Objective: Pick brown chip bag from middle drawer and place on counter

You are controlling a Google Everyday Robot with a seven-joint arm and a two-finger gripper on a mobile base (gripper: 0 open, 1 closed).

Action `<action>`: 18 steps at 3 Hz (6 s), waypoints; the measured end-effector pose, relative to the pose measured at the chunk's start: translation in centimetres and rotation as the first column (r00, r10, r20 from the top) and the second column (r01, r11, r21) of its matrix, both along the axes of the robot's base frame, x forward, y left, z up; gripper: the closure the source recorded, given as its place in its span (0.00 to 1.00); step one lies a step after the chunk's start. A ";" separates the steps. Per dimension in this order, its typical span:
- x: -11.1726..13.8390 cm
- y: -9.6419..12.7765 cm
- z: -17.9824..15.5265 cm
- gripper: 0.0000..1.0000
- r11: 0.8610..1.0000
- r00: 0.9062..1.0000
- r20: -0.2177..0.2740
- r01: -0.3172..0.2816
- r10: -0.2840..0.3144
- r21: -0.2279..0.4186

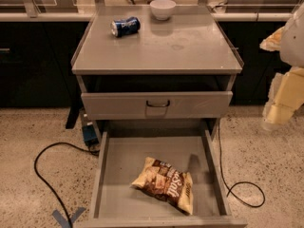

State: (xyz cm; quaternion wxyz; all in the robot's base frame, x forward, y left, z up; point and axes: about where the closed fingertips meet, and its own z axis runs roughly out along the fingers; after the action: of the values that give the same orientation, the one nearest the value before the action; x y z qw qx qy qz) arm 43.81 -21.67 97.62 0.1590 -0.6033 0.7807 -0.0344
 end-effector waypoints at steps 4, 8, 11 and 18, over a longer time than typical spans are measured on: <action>-0.7 1.2 -11.2 0.00 0.982 0.998 -0.002 0.063 -0.064 0.177; -1.3 5.6 -24.9 0.00 0.938 0.993 -0.047 0.115 -0.106 0.327; 2.7 12.1 -37.4 0.00 0.881 0.977 -0.078 0.211 -0.197 0.423; 0.7 16.6 -54.5 0.00 0.836 0.940 -0.263 0.319 -0.218 0.447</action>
Offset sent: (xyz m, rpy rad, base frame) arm -0.0104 0.0145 -0.0745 -0.0139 0.0241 -0.0166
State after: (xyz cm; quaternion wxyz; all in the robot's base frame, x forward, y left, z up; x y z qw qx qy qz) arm 44.56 -5.05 43.08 0.2183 -0.4287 0.8534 0.2007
